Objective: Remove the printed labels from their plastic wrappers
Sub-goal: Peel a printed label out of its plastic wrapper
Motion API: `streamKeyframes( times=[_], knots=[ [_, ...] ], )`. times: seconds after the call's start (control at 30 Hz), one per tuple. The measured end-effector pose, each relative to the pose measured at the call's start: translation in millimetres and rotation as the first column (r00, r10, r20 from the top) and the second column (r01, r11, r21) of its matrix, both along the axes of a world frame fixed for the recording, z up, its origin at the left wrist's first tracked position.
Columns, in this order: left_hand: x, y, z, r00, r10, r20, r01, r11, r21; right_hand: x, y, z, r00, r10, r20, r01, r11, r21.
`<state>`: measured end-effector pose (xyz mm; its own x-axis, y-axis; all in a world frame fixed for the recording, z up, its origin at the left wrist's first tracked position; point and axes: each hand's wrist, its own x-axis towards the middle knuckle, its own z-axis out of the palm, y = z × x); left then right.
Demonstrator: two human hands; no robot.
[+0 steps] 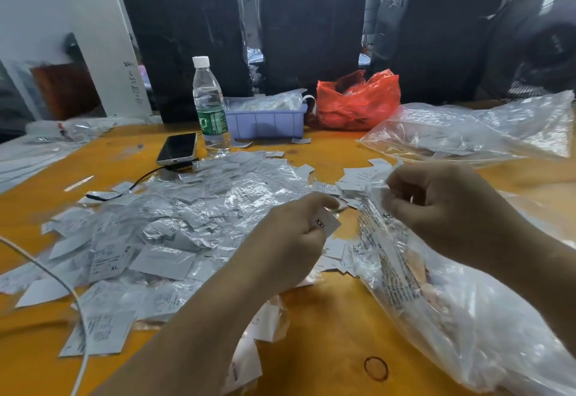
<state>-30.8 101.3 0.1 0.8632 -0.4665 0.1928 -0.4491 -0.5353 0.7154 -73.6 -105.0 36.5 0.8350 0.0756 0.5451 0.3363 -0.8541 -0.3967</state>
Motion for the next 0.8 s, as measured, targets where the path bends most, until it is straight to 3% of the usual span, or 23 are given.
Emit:
streamKeyframes(
  times=[0.1,0.43,0.67,0.8],
  knots=[
    [1.7,6.3,4.3,0.999,0.050,-0.006,-0.050,0.994,-0.101,12.4,18.5,2.3,0.991,0.114,-0.071,-0.104,0.986,0.133],
    [4.8,16.2,11.5,0.988,0.154,0.017,-0.151,0.980,-0.129,36.2,47.0,-26.3,0.952,0.229,-0.205,-0.193,0.965,0.179],
    [6.9,12.0,3.3,0.985,0.172,-0.027,-0.174,0.976,-0.134,27.9,47.2,-31.5,0.971,0.217,-0.101,-0.213,0.976,0.048],
    [7.5,13.7,6.3,0.979,0.154,-0.132,-0.180,0.959,-0.216,28.0,46.2,-32.6,0.971,0.227,-0.080,-0.210,0.962,0.176]
  ],
)
